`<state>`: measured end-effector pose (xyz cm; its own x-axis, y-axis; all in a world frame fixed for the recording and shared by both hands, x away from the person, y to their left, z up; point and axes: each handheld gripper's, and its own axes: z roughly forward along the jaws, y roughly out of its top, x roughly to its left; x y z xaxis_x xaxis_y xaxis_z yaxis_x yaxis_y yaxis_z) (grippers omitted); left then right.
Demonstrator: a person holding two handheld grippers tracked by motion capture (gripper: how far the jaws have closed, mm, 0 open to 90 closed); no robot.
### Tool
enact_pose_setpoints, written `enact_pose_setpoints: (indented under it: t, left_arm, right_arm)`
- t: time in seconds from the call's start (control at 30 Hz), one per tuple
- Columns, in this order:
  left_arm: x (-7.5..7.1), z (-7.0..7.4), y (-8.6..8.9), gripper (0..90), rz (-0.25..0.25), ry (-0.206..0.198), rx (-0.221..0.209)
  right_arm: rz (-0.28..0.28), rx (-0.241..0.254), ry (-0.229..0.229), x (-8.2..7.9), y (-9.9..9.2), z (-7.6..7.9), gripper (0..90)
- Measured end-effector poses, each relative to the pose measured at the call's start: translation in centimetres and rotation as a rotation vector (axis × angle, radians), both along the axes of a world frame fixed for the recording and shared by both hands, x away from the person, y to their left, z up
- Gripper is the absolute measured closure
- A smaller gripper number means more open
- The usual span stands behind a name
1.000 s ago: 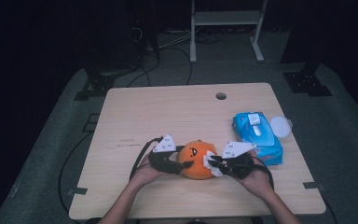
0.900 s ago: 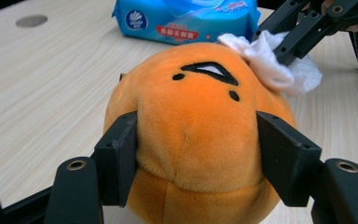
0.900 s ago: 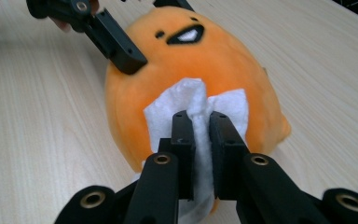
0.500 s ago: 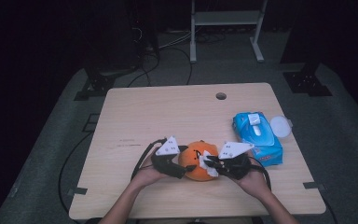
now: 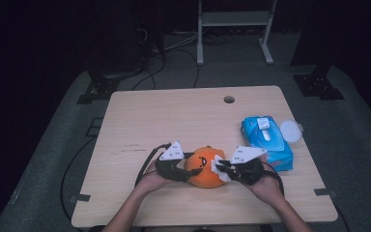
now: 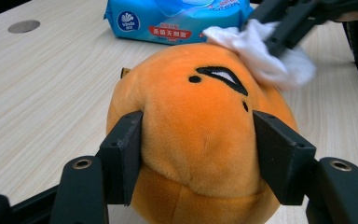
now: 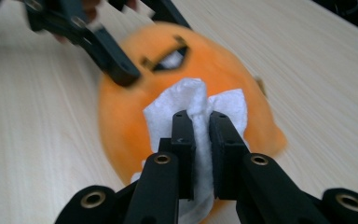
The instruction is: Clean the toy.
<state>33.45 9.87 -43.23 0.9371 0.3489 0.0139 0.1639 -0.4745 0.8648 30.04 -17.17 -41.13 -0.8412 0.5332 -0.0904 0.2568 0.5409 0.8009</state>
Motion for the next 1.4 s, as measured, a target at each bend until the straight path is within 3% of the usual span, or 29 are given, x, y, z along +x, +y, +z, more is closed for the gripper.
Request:
enact_pose_setpoints:
  t: [0.07,0.2,0.27,0.33,0.4,0.43,0.5,0.63,0.73,0.87,0.97,1.0,1.07,1.13,1.2,1.3,1.4]
  left_arm:
    - [-0.3,0.2,-0.5,37.5,-0.015,-0.027,0.014]
    - [-0.9,0.4,-1.0,37.5,-0.05,-0.065,0.047]
    - [-0.8,0.5,-0.6,36.4,-0.054,-0.047,0.047]
    - [-0.4,1.0,-0.4,25.2,-0.037,-0.01,0.032]
    - [-0.3,1.5,-0.4,19.2,-0.018,0.005,-0.023]
    - [-0.3,1.6,-0.6,21.4,-0.028,0.005,-0.028]
    - [-0.5,1.3,-0.9,29.9,-0.041,-0.026,0.022]
    - [-0.1,0.7,-0.1,36.9,-0.025,-0.01,0.022]
    - [0.4,0.3,1.0,38.7,-0.021,0.023,0.001]
    - [0.5,0.3,1.1,37.1,-0.017,0.042,-0.009]
    - [0.6,1.2,0.5,20.3,-0.004,0.072,-0.032]
    - [0.4,1.2,0.4,22.1,-0.009,0.057,-0.032]
    - [0.2,0.9,0.1,28.2,-0.016,0.025,0.019]
    - [0.3,0.6,0.4,32.5,-0.013,0.031,0.01]
    - [0.6,0.4,0.8,35.1,-0.014,0.037,0.006]
    - [1.0,0.0,1.3,35.4,-0.005,0.066,-0.016]
    - [1.1,-0.1,1.4,35.4,-0.007,0.065,-0.016]
  right_arm:
    - [-0.005,0.018,0.019,0.1,-0.5,-0.1,80.7]
    - [0.026,0.03,-0.014,-0.5,0.8,0.7,80.7]
    - [0.037,0.028,-0.013,-0.5,1.2,0.8,80.7]
    - [0.047,0.035,-0.001,-0.4,1.3,0.5,80.7]
    - [0.059,0.032,0.003,-0.6,1.6,0.2,80.6]
    - [0.076,0.039,0.01,-0.8,1.8,0.1,80.6]
    - [0.09,0.023,-0.002,-1.2,2.4,0.2,80.6]
    - [0.08,0.013,-0.002,-1.1,1.9,0.2,80.7]
    - [0.054,-0.002,0.011,-0.7,0.6,-0.2,80.7]
    - [0.028,0.0,0.043,-0.2,-0.5,-0.7,80.7]
    - [0.04,-0.003,0.036,-0.7,0.5,-0.6,80.7]
    - [0.057,0.005,0.031,-0.9,0.9,-0.5,80.7]
    - [0.094,0.012,0.033,-1.3,1.6,-0.2,80.6]
    - [0.099,-0.011,0.019,-1.4,1.7,-0.2,80.6]
    - [0.092,0.012,0.039,-1.0,1.1,-0.3,80.6]
    - [0.064,0.007,0.053,-0.5,0.2,-0.6,80.6]
    - [0.057,0.006,0.064,-0.4,-0.5,-0.7,80.6]
